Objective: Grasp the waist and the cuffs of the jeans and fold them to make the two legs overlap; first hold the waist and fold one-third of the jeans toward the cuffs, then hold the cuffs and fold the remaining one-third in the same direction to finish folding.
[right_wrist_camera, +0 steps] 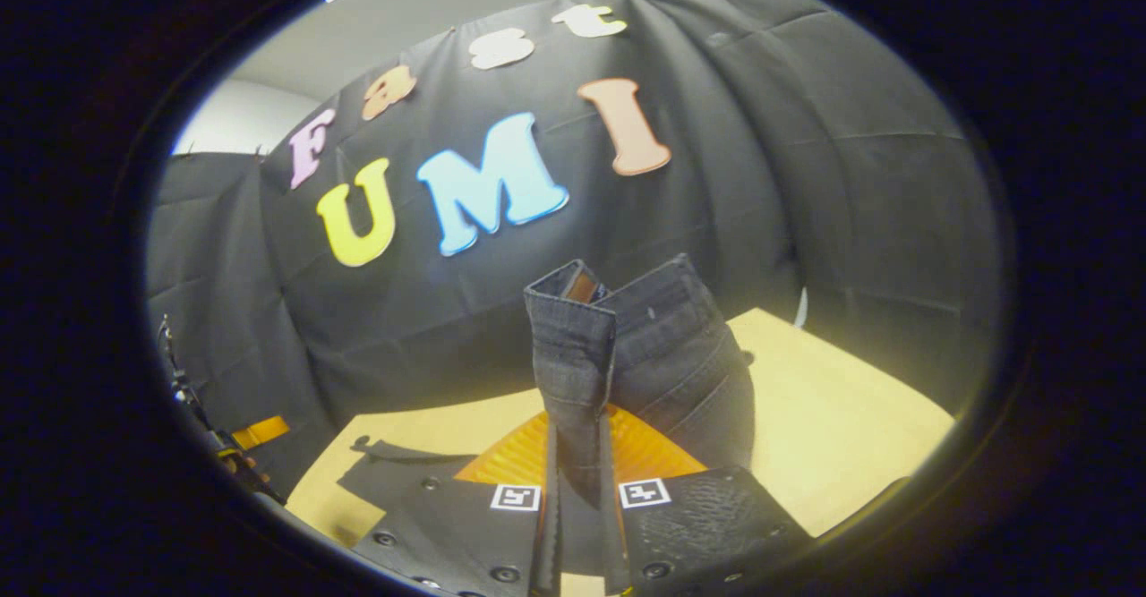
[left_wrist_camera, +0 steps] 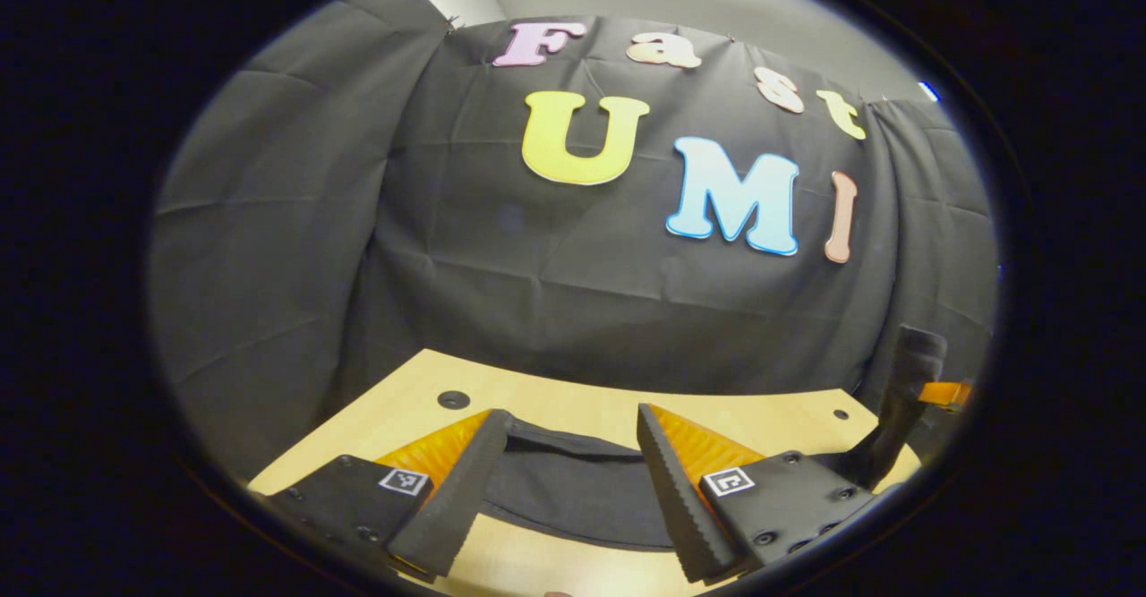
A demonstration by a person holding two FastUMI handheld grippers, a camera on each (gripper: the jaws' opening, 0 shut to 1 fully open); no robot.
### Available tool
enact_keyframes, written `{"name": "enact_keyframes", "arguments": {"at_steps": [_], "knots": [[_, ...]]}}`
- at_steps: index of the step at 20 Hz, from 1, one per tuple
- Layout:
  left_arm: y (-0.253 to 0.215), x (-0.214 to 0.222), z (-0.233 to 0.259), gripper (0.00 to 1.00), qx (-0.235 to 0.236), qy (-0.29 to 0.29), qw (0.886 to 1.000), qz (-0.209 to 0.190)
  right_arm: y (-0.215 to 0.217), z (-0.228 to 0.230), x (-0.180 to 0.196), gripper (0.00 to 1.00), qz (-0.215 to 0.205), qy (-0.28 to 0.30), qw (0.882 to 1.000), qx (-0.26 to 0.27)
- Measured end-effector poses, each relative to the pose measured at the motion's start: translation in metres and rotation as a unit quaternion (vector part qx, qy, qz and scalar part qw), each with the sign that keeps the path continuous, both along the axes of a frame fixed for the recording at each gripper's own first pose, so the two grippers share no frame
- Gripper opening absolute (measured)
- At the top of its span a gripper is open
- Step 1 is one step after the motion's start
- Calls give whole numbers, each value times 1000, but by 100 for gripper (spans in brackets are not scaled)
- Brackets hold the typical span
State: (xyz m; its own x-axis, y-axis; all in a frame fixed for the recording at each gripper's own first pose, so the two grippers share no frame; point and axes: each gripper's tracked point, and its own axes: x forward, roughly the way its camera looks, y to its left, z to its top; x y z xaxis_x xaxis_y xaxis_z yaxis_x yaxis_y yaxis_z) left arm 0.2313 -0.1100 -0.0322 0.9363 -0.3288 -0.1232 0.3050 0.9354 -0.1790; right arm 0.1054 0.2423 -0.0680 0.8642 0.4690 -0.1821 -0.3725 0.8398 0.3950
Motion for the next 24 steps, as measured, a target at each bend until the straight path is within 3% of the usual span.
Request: {"name": "enact_keyframes", "arguments": {"at_steps": [2,4,5,6,8,10,11,12,15,18,19,20,21,24], "knots": [[1,1,-5,95,1,3,1000,-3,31,-24,-7,17,28,12,999,-15],[1,0,-10,95,0,9,1000,-5,63,-62,-13,17,56,40,997,-35],[2,-1,-13,95,1,11,1000,-5,73,-80,-16,12,63,55,995,-49],[1,-2,-16,95,2,15,1000,-5,80,-98,-19,17,69,67,993,-63],[-3,-6,-23,95,3,25,1000,-8,92,-115,-27,12,82,75,991,-80],[-5,-9,-31,95,0,37,999,-9,92,-118,-28,22,101,77,989,-76],[-7,-9,-34,95,-4,46,999,-9,97,-121,-31,22,110,86,988,-68],[-10,-8,-40,95,-7,56,998,-8,103,-122,-39,46,122,95,986,-60],[-11,-6,-60,95,-30,93,995,5,88,-112,-37,74,110,64,988,-84],[-1,7,-95,95,-118,172,977,40,64,-81,-34,90,96,47,991,-83],[7,11,-106,95,-152,202,966,57,55,-72,-33,91,93,44,992,-80],[20,18,-120,95,-182,232,952,81,46,-66,-32,99,88,40,992,-79],[33,25,-132,95,-208,255,939,102,35,-60,-30,91,83,37,993,-81],[74,47,-157,96,-253,297,908,154,14,-56,-24,91,71,33,992,-96]]}}
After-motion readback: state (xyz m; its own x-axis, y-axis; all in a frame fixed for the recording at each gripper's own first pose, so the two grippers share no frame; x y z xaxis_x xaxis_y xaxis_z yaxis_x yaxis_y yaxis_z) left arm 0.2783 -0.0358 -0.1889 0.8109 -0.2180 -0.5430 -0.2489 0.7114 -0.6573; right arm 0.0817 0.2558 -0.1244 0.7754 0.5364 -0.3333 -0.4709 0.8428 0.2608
